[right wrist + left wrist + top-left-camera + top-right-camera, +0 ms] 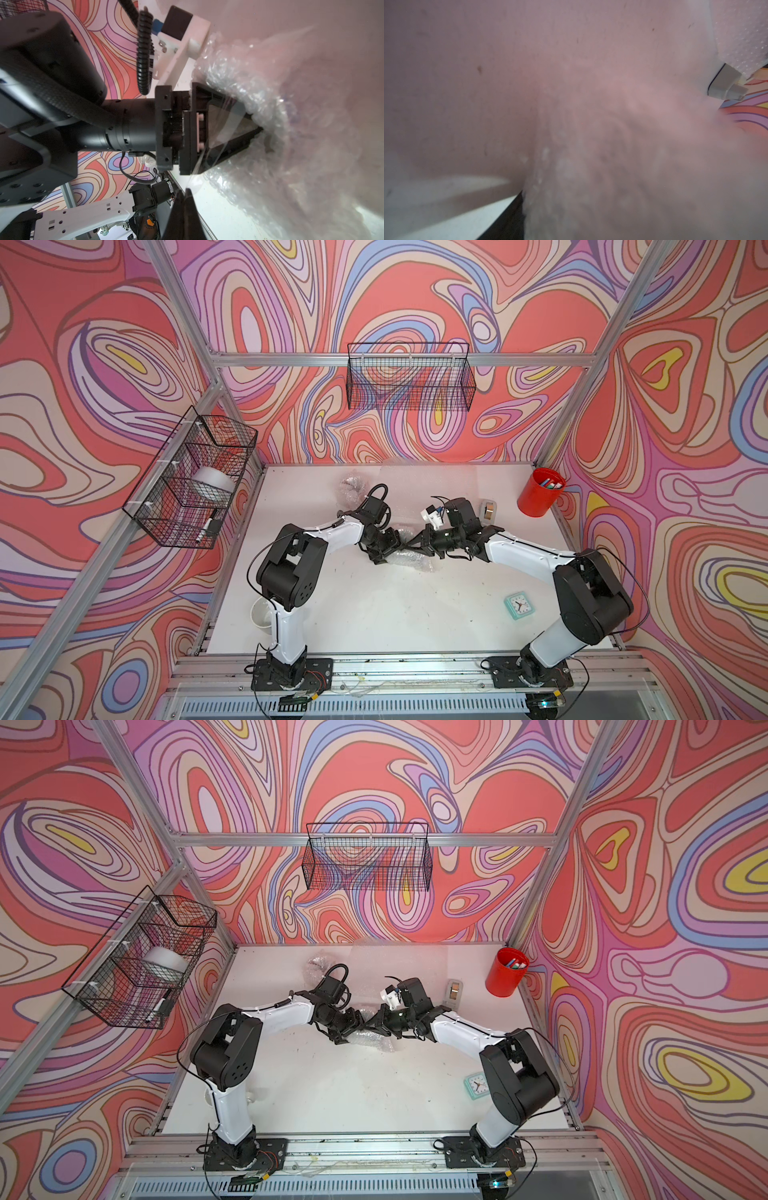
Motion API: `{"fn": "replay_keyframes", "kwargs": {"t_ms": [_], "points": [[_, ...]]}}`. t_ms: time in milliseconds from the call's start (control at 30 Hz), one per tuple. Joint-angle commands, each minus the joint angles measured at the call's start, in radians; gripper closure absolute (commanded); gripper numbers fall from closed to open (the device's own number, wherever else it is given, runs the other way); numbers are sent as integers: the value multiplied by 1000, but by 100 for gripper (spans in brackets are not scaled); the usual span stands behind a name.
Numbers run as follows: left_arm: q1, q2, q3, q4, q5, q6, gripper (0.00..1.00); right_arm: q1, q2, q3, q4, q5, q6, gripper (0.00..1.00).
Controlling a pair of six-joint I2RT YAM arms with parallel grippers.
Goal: Wrap mugs in bubble wrap
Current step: Stick the tape on the bubble wrap.
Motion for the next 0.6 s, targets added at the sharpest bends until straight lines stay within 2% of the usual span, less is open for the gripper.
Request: {"fn": "replay_keyframes", "kwargs": {"t_ms": [0,400,567], "points": [[-1,12,-7,13,4,-18,30,17,31,-26,-21,16,-33,100],[0,23,1,11,8,-15,30,25,45,-61,-53,33,-45,100],[-1,23,3,10,13,-15,31,50,41,-30,-99,123,-140,100]]}}
